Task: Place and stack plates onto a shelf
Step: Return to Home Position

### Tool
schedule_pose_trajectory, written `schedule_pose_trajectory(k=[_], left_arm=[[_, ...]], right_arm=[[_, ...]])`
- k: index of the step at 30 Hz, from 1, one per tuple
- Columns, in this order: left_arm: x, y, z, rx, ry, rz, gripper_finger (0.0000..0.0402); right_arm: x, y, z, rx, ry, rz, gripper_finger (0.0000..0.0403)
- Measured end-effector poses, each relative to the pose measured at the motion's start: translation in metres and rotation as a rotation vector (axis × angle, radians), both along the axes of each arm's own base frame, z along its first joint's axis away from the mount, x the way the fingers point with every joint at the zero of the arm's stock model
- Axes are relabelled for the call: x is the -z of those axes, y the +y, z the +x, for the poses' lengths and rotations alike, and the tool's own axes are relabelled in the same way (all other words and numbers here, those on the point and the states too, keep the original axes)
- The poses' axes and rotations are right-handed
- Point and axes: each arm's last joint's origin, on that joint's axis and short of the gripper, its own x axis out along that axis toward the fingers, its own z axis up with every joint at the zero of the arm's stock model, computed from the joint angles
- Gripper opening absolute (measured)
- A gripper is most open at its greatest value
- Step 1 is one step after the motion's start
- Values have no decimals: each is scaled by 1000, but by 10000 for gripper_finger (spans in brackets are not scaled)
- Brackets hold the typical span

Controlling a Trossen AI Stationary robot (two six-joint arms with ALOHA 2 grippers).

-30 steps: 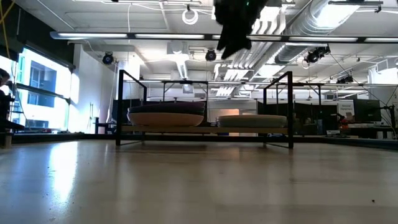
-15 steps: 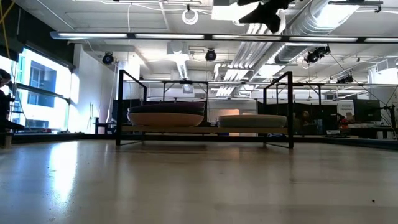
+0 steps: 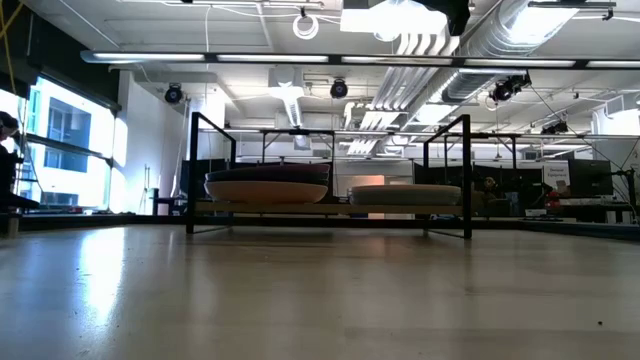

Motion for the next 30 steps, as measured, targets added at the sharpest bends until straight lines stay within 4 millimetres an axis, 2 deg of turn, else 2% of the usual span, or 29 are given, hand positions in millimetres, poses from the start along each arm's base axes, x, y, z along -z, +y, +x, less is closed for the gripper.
schedule_pose_trajectory(k=[3,7,11,17,21,24,27,30], left_arm=[[2,1,-2,-19,14,-52,170],[7,1,-21,-37,95,-42,170],[37,1,-38,-42,57,-87,164],[90,3,-51,-116,-235,-102,141],[126,3,-54,-107,-284,-135,113],[144,3,-56,-105,-259,-148,74],[152,3,-59,-114,-243,-117,22],[153,2,-63,-118,-240,-84,7]], right_arm=[[0,0,0,0,2,1,201],[0,0,0,1,1,29,201],[0,0,0,1,0,42,201],[2,-1,0,15,12,43,201],[3,-1,0,16,19,60,201],[2,-1,0,16,16,95,201],[2,-1,0,16,16,96,201],[3,-1,0,17,19,96,201]])
